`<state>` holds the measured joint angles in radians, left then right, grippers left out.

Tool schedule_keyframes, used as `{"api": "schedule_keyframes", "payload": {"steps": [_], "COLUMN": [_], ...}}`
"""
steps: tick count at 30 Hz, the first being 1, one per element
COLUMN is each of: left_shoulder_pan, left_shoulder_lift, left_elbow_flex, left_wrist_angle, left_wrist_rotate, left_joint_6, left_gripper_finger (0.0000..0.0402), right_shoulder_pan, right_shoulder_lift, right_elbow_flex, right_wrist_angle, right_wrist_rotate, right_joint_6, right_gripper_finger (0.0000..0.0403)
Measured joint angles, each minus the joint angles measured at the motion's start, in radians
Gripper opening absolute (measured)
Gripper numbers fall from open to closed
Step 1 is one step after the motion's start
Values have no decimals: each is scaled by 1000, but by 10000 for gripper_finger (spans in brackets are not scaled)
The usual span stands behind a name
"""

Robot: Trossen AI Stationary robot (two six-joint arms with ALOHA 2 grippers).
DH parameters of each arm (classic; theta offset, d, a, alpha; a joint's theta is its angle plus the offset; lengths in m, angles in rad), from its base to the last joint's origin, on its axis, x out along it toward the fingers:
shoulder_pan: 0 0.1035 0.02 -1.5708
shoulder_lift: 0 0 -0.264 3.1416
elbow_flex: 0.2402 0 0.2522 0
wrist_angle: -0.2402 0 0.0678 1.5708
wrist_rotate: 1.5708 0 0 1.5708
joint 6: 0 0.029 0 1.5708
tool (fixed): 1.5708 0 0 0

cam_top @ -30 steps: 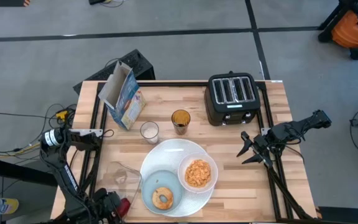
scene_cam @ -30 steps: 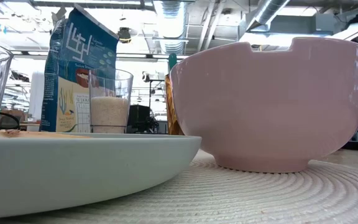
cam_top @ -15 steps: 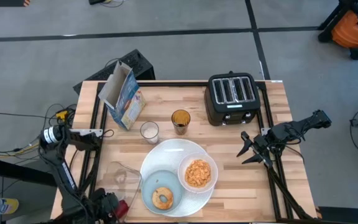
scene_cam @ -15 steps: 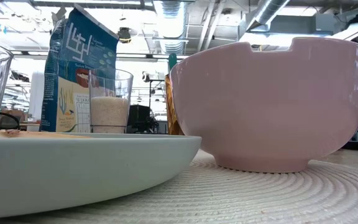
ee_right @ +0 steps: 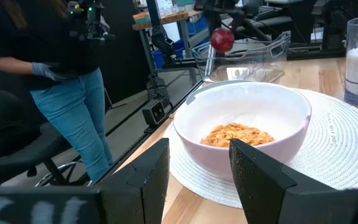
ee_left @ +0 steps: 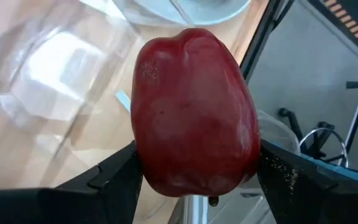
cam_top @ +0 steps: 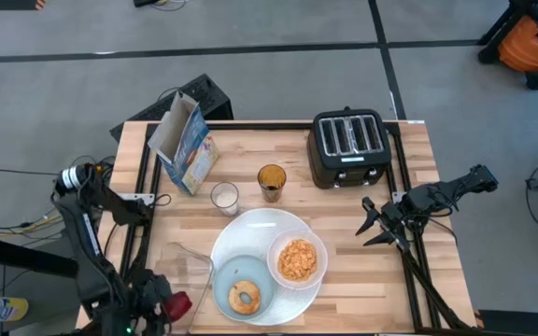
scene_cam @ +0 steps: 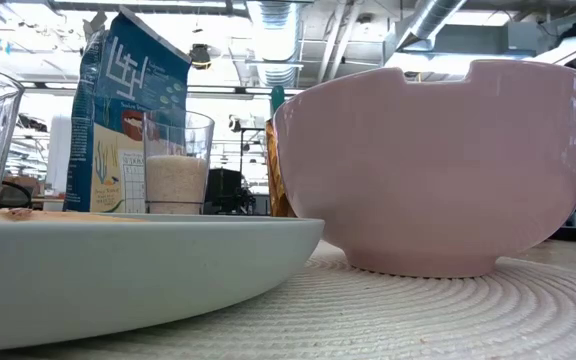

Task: Arrange a breakfast setting
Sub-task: Put the red apple on the blue plate

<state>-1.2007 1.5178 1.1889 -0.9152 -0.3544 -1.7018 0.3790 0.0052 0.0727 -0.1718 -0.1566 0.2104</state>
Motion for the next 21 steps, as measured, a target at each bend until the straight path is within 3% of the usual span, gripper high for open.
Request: {"api": "schedule_keyframes", "payload": {"steps": [4, 10, 14, 21], "left_shoulder_pan": [-1, 24, 94, 262], "left_shoulder_lift": [-75, -161, -171, -170], "left_elbow_flex": [0, 0, 0, 0], "left_wrist_angle": [-31, 25, 78, 101], "left_wrist_rotate": [-39, -194, -262, -254], "left_joint_6": [2, 72, 201, 398], "left_gripper_finger": [262, 262, 261, 262], "right_shoulder_pan": [0, 0, 0, 0], "right_shoulder_lift": [0, 0, 0, 0], "right_elbow_flex": [0, 0, 0, 0], "right_wrist_angle": [0, 0, 0, 0], "right_wrist_rotate": [0, 0, 0, 0], "right_joint_6": [0, 0, 0, 0], "right_gripper_finger": [192, 192, 192, 192]}}
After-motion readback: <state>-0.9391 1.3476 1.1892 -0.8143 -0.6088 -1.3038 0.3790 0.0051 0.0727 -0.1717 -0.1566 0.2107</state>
